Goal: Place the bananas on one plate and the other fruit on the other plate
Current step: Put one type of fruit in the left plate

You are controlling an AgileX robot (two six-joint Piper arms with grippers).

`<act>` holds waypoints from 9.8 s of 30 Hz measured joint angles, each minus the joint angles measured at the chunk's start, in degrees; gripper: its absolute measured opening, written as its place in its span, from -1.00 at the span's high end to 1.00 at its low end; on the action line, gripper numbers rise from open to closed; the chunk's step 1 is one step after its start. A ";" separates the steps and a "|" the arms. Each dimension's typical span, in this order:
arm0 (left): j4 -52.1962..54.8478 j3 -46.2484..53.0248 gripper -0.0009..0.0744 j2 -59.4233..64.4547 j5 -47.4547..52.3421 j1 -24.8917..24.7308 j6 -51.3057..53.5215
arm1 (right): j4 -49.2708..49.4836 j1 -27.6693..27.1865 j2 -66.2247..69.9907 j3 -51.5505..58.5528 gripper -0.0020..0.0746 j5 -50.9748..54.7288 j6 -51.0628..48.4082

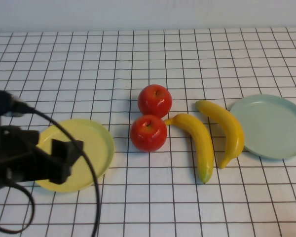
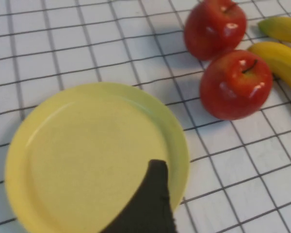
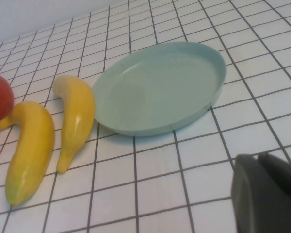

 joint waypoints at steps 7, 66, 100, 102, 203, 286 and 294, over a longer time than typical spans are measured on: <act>1.96 -7.75 -0.80 15.26 -2.56 -10.56 -0.73 | 0.00 0.00 0.00 0.00 0.99 0.00 0.00; 20.79 -31.24 0.48 42.61 -6.76 -13.22 -1.57 | 0.00 0.00 0.00 0.00 0.99 0.00 0.00; 21.23 -31.90 -0.80 52.09 -4.91 -15.19 -12.53 | 0.00 0.00 0.00 0.00 0.99 0.00 0.00; 21.23 -31.90 -0.80 52.32 -6.15 -15.33 -12.53 | 0.00 0.00 0.00 0.00 0.99 0.00 0.00; 31.78 -10.83 -0.80 27.08 -19.95 2.88 -22.98 | 0.00 0.00 0.00 0.00 0.99 0.10 0.00; 24.79 -68.57 -0.07 59.45 40.43 -10.94 -1.57 | 0.00 0.00 0.00 0.00 0.99 0.10 0.00; 21.91 -64.49 -0.07 58.57 38.23 -8.26 -1.57 | 0.00 0.00 0.00 0.00 0.99 0.10 0.00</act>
